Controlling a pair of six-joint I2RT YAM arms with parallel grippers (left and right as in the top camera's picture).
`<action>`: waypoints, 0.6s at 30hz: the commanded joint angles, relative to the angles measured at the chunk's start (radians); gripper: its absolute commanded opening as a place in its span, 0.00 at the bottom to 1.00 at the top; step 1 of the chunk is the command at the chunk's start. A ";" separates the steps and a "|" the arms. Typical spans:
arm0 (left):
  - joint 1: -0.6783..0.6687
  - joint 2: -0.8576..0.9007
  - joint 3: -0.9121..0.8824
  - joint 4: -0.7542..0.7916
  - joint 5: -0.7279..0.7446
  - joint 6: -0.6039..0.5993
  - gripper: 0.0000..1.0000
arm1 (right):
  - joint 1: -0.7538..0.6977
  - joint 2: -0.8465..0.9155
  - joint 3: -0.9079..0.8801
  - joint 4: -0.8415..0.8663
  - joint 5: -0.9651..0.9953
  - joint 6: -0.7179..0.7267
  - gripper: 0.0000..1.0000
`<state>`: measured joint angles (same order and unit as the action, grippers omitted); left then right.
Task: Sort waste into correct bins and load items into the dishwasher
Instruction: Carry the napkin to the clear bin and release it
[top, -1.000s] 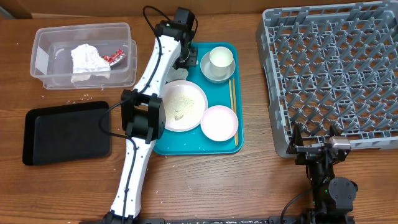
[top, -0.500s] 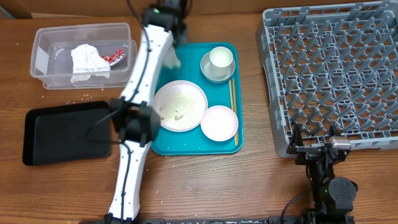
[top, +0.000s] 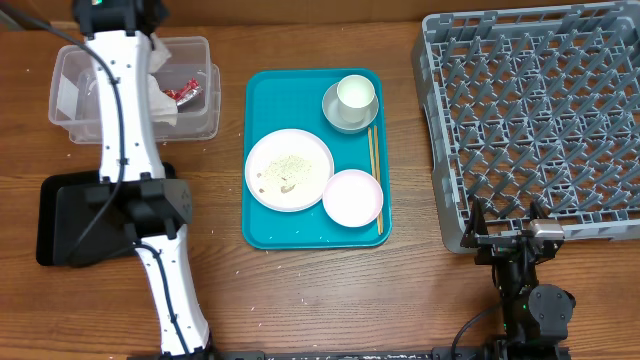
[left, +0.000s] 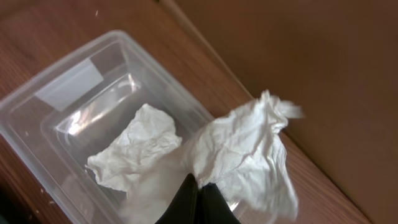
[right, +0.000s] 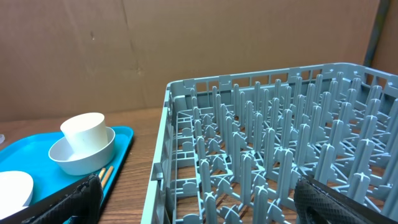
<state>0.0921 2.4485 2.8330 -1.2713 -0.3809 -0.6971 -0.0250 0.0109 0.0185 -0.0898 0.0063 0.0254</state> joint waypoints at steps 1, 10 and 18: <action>0.041 0.041 -0.010 -0.004 0.094 -0.124 0.04 | -0.003 -0.008 -0.010 0.006 -0.001 -0.007 1.00; 0.091 0.050 -0.045 0.000 0.120 -0.200 0.82 | -0.003 -0.008 -0.010 0.006 -0.001 -0.007 1.00; 0.090 0.049 -0.034 0.001 0.436 0.089 0.79 | -0.003 -0.008 -0.010 0.006 -0.001 -0.007 1.00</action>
<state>0.1814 2.4897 2.7926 -1.2713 -0.1490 -0.7753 -0.0250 0.0109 0.0185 -0.0902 0.0063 0.0250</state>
